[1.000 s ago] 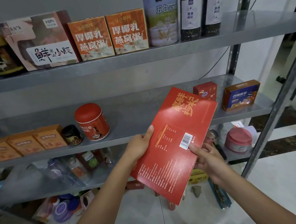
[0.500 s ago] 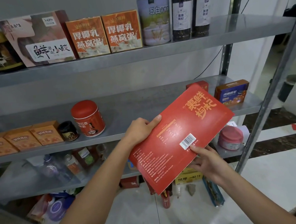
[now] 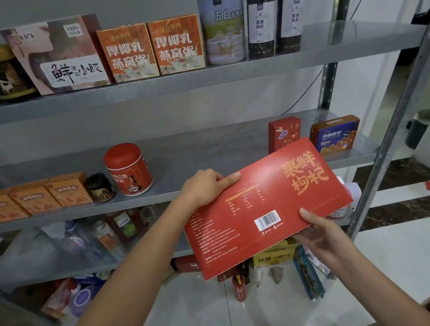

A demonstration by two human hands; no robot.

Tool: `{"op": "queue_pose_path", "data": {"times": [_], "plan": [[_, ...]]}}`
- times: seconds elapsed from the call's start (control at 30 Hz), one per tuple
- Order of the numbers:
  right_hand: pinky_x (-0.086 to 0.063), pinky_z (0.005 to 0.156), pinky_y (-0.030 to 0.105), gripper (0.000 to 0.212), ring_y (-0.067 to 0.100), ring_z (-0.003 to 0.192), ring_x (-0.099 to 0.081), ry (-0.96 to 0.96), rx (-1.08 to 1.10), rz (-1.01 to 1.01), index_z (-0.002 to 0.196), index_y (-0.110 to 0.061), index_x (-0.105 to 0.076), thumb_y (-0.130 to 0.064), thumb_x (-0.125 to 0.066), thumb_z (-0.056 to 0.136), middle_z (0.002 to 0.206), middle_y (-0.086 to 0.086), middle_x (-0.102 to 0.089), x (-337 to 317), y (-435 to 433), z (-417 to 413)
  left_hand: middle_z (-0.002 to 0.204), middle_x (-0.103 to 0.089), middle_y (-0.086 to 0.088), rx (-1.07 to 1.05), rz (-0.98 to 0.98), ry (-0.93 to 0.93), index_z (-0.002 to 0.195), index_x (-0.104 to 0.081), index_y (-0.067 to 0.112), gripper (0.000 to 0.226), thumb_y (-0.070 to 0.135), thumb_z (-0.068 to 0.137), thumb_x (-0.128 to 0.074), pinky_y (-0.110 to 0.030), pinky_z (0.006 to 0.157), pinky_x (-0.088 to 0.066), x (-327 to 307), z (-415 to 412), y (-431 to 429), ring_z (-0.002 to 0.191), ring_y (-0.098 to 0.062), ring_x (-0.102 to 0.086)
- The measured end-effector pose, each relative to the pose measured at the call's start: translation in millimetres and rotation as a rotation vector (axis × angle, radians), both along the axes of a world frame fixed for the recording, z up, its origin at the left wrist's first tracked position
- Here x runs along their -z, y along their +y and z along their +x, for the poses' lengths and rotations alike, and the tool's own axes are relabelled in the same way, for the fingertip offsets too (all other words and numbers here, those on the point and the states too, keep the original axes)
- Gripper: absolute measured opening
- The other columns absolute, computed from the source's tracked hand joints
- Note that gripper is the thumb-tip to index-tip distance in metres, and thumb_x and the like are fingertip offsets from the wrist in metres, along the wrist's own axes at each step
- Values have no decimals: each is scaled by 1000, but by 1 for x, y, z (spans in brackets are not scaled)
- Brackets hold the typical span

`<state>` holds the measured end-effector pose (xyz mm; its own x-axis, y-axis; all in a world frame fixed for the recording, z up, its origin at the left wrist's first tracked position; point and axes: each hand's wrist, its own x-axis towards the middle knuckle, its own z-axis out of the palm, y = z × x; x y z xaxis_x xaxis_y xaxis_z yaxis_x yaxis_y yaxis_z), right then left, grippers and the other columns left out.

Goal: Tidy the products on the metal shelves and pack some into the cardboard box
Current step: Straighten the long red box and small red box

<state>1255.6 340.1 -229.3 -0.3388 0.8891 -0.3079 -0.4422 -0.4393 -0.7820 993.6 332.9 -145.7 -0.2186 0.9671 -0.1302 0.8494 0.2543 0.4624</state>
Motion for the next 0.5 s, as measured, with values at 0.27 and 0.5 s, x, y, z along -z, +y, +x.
{"op": "queue_pose_path", "data": {"times": [0.27,0.5], "plan": [[-52,90,43,56,20,101,-65,-278,292,288,119,-22,-52,-7,-80,73,111,1,-67,-14,-12,-4,115,-59,-4,-141,392,-58,120,-61,18,35,42,96,-54,-38,91,-48,-8,56,-12,109,-21,-58],[-47,84,32,77,22,109,-58,-657,359,808,110,-46,-37,-18,-91,62,116,-2,-59,-7,-27,-4,118,-61,-18,-325,0,-1426,125,-50,9,72,62,77,-60,-55,86,-55,-48,80,-44,102,-33,-65]]}}
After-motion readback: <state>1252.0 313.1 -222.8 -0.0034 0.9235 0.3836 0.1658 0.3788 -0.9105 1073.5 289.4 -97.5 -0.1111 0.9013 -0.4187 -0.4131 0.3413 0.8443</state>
